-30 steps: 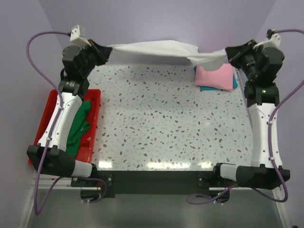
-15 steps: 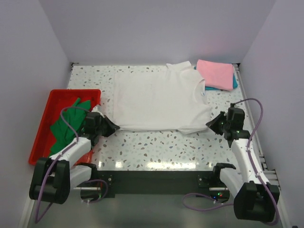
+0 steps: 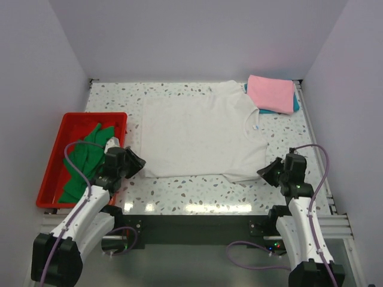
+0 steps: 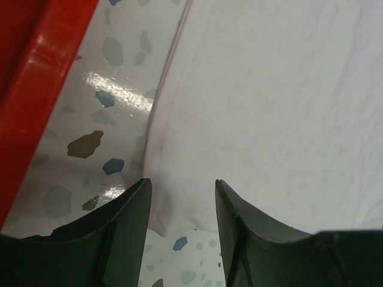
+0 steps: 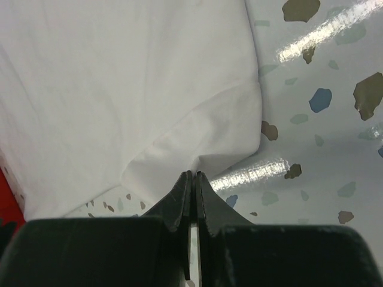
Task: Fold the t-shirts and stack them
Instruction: Flatten the tshirt out
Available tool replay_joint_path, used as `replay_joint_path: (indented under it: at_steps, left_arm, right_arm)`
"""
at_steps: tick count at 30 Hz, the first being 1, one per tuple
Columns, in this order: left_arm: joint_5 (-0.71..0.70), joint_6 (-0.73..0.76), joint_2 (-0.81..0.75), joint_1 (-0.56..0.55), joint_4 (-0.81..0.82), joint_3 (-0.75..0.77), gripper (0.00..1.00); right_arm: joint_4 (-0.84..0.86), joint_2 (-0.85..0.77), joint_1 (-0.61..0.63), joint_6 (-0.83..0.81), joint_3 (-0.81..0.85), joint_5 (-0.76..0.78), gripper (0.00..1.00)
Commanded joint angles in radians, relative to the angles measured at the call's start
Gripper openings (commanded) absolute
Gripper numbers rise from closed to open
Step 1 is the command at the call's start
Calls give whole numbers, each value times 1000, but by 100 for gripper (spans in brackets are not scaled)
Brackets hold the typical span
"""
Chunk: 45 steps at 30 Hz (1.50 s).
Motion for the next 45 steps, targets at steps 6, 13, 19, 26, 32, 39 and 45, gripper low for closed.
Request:
replay_joint_path:
  at_steps: [6, 13, 19, 26, 32, 39, 45]
  left_arm:
    - [-293, -134, -61, -100, -247, 66, 49]
    - [-379, -233, -15, -208, -293, 58, 36]
    - [-365, -239, 14, -248, -245, 40, 36]
    - [-372, -251, 65, -268, -245, 46, 36]
    - [-362, -250, 72, -274, -247, 41, 36]
    - [-335, -240, 125, -277, -192, 11, 33]
    - [-335, -228, 154, -277, -182, 12, 11]
  right_arm:
    - [-62, 13, -4, -18, 82, 50, 0]
    - [-69, 21, -4, -36, 109, 87, 0]
    - [-56, 38, -4, -45, 110, 90, 0]
    - [-47, 52, -4, -47, 108, 84, 0]
    - [-33, 53, -4, -39, 103, 82, 0]
    - [-27, 67, -4, -41, 102, 81, 0]
    - [-24, 73, -4, -41, 108, 79, 0]
